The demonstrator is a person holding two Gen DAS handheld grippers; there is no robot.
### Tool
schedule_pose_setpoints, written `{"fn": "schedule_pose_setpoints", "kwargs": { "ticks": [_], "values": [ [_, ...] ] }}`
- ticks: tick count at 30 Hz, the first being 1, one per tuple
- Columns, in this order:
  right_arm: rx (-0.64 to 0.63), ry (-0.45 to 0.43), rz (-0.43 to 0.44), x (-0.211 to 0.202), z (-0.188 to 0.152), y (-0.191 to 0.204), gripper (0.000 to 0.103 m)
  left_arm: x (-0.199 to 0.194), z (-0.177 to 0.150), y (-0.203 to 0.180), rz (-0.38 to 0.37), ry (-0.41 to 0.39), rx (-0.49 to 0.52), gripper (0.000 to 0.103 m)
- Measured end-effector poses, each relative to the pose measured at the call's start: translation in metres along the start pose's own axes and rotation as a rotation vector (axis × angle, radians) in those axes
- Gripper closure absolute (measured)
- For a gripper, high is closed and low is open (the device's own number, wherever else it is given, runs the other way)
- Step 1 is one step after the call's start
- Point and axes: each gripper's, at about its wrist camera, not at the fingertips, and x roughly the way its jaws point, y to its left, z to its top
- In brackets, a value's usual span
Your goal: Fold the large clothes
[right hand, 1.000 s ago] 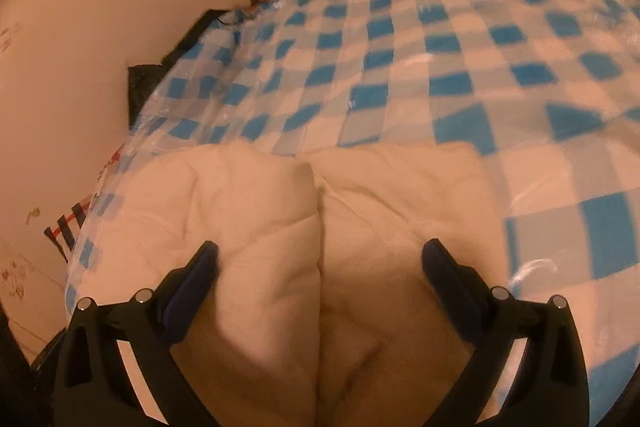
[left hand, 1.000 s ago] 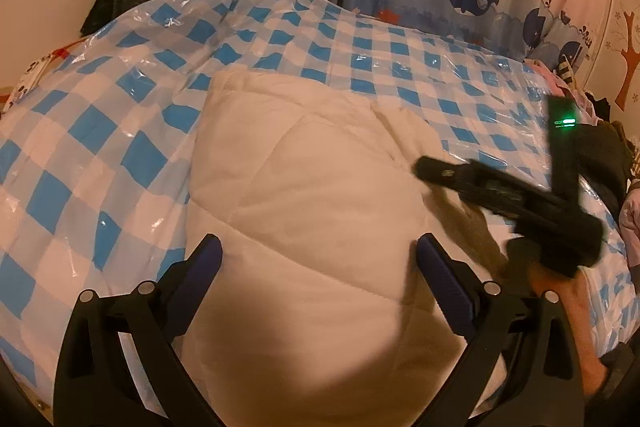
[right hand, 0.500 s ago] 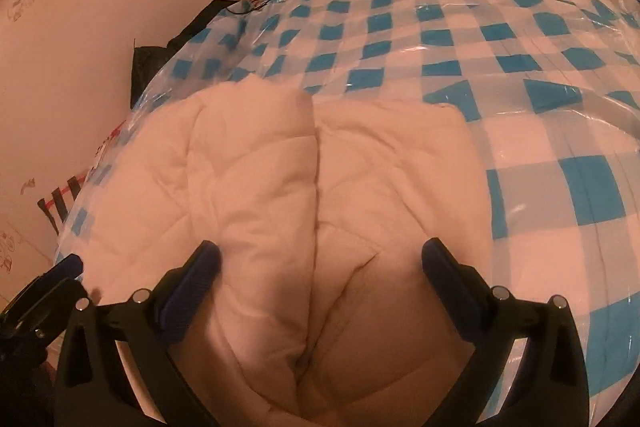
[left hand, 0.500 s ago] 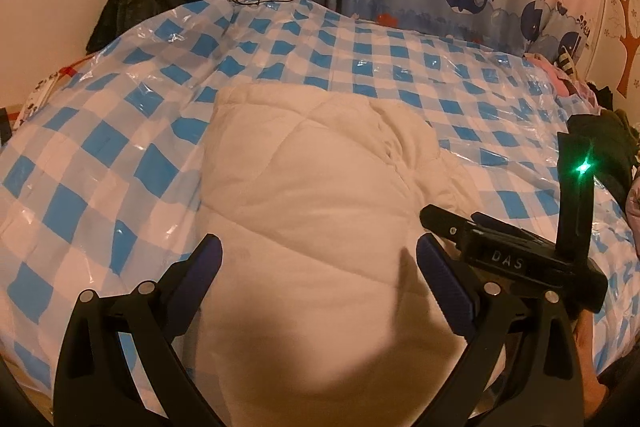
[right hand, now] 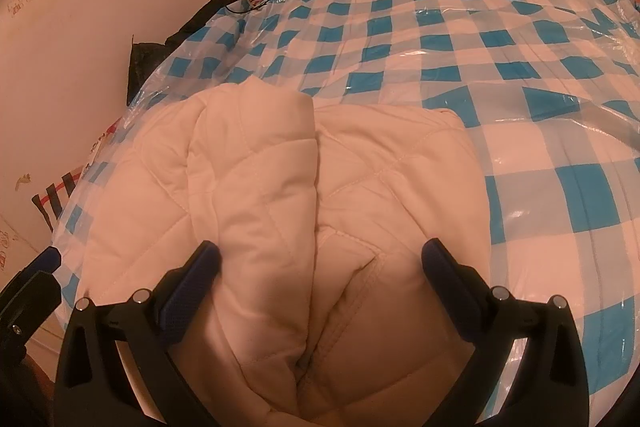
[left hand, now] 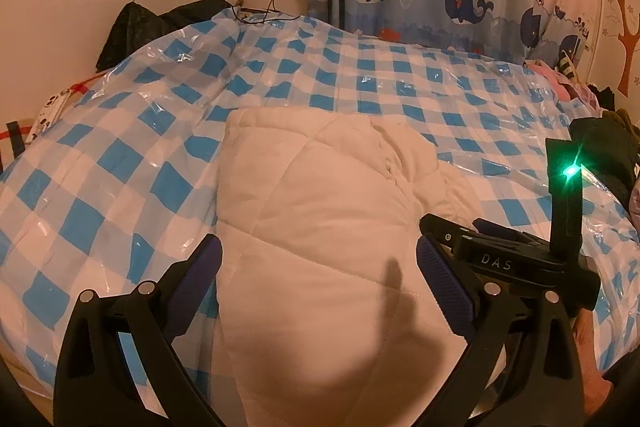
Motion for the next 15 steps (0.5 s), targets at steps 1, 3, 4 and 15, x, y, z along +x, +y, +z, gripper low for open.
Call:
{"fn": "schedule_pose_setpoints", "kwargs": {
  "ticks": [1, 3, 4, 15],
  "values": [
    [0.001, 0.0, 0.0, 0.0003, -0.0003, 0.0002, 0.006, -0.0005, 0.0001, 0.001, 0.001, -0.001, -0.001, 0.01],
    [0.001, -0.001, -0.002, 0.0004, -0.0005, 0.0011, 0.006, -0.0011, 0.0001, 0.002, 0.002, -0.003, -0.002, 0.01],
    [0.002, -0.002, -0.001, 0.0006, -0.0004, 0.0013, 0.006, -0.0014, 0.0001, 0.0026, 0.003, -0.003, -0.005, 0.01],
    [0.002, 0.0, -0.003, 0.0018, 0.001, 0.0048, 0.006, -0.0065, 0.0005, 0.0058, 0.005, -0.019, -0.005, 0.01]
  ]
}}
